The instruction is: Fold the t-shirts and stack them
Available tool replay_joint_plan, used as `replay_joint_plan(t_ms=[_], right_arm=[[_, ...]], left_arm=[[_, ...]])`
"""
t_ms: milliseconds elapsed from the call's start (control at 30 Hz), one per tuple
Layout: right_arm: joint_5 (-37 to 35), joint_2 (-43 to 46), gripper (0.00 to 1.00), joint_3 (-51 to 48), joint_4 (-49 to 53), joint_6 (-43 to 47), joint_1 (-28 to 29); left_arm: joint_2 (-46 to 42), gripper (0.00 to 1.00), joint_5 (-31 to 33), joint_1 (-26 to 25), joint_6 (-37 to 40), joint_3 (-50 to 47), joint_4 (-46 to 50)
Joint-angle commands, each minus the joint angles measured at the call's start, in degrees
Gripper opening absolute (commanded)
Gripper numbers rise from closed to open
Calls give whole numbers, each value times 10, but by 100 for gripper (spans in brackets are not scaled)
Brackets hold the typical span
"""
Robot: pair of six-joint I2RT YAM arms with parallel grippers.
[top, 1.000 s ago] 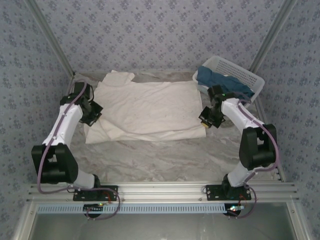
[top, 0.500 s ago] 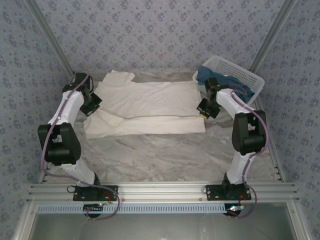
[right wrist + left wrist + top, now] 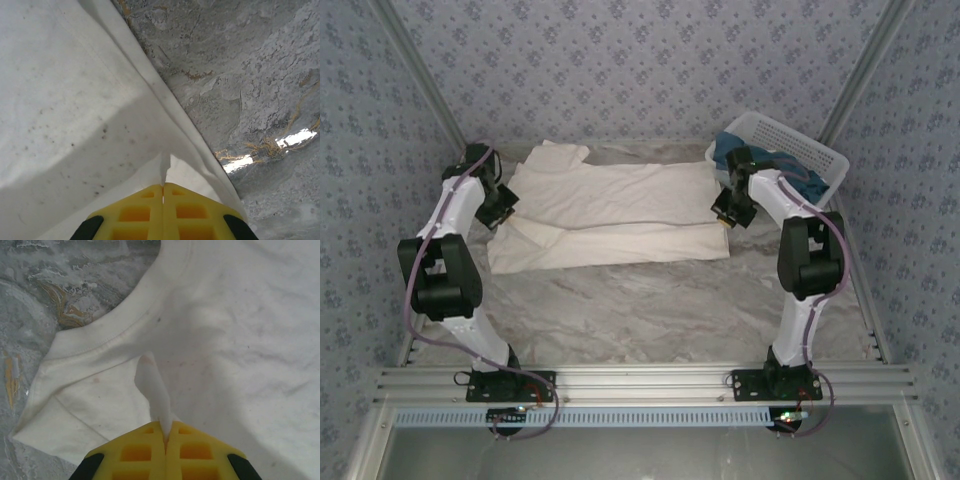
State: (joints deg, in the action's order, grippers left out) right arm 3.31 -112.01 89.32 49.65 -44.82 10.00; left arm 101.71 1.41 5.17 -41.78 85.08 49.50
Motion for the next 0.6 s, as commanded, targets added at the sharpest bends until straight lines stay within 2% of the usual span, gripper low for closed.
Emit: replay_joint_plan(t_ms=[0,300,467,500,533,567], right_arm=[[-23,-16,0,31,24,-3,-2],[-31,-37,0,57,29,0,-1],[-21,-50,0,62,7,8,-1],[-13,-54,2,64,-1,14,-2],[-8,-56,15,68,-1,19,-4],[-10,-54,29,72,2,26,-5]], left_arm=[[9,0,17,9,12,23,8],[23,0,14,11,17,44,10],[56,0,-18,13,36,60,6],[65,4,-20,15,39,70,13],[72,13,-22,20,42,79,24],[73,27,-20,26,43,84,31]])
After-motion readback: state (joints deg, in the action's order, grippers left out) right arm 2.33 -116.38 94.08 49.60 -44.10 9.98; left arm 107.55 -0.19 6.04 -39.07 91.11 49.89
